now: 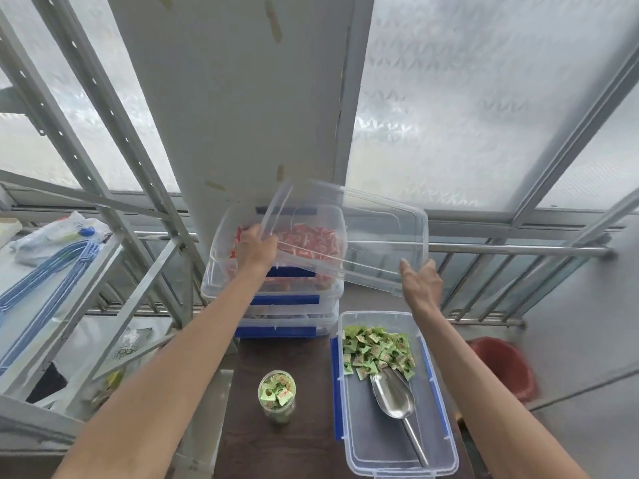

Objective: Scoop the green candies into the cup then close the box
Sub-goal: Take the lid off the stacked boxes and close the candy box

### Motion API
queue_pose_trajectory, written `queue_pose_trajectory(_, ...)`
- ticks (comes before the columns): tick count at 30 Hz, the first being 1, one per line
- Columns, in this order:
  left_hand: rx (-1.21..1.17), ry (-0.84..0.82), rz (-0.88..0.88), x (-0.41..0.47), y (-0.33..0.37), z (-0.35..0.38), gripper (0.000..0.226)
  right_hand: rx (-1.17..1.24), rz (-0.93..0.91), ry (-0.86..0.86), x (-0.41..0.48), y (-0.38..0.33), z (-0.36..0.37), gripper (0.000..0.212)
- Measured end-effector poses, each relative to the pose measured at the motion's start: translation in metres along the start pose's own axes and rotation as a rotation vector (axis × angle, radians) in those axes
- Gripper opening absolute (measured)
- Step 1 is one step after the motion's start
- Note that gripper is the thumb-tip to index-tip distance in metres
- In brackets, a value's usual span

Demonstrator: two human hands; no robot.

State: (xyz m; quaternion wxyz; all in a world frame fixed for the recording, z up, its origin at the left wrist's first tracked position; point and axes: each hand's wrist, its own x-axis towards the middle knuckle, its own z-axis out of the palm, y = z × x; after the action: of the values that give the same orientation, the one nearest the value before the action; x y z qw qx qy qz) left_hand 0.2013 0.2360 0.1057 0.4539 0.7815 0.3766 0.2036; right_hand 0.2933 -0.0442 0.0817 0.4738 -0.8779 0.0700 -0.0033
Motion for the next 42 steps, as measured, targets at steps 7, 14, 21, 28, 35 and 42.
queue_pose_trajectory(7, 0.044, -0.167, 0.149, -0.022, 0.026, 0.06, 0.025, 0.071, 0.243, 0.076, -0.032, 0.071, -0.048, 0.042)
queue_pose_trajectory(14, 0.122, -0.369, 0.233, -0.038, 0.056, 0.121, 0.038, 0.324, 0.529, -0.071, -0.076, 0.169, -0.082, 0.056)
queue_pose_trajectory(21, 0.459, -0.571, 0.37, -0.047, 0.063, 0.175, 0.056, 0.406, 0.63, -0.222, -0.139, 0.199, -0.08, 0.038)
queue_pose_trajectory(28, 0.626, -0.736, 0.432, -0.053, 0.027, 0.228, 0.047, 0.471, 0.767, -0.253, -0.181, 0.231, -0.046, 0.042)
queue_pose_trajectory(35, 0.852, -0.834, 0.384, -0.05, -0.026, 0.258, 0.032, 0.417, 0.928, -0.254, -0.194, 0.245, -0.004, 0.057)
queue_pose_trajectory(42, 0.951, -0.856, 0.362, -0.041, -0.07, 0.27, 0.035, 0.253, 0.922, -0.349, -0.195, 0.25, 0.006, 0.054)
